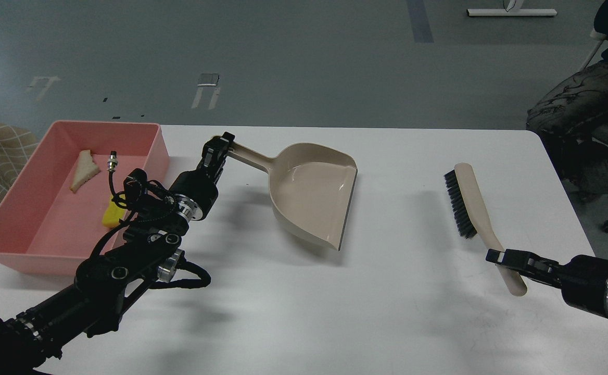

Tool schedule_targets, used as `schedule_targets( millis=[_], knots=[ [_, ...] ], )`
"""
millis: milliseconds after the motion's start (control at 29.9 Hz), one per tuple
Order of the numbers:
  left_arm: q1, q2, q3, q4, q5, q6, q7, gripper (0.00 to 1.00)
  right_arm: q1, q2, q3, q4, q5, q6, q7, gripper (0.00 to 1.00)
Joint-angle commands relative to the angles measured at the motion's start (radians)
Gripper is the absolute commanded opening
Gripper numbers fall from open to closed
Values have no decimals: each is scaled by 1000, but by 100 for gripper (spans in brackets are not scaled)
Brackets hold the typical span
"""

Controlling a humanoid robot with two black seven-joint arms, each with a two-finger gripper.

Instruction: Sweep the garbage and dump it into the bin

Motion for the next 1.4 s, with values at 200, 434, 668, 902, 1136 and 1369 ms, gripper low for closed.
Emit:
schedule_targets(
  millis=[200,434,668,902,1136,1369],
  knots=[
    [3,-2,46,46,-12,57,-25,0,-21,3,3,-8,0,0,14,0],
    [11,-4,46,46,-16,58,-38,0,-24,29,1,-11,0,-8,12,0],
    [9,-4,43,44,-16,58,-51,64,-35,31,4,-18,0,-11,12,29],
    [11,-5,45,44,-16,58,-53,92,-38,31,4,-18,0,-10,11,42],
    [16,-4,46,40,-14,57,-53,98,-42,31,6,-18,1,-10,3,73],
    [43,11,48,17,-9,51,-53,98,-44,23,10,-17,1,-10,2,92]
  ],
)
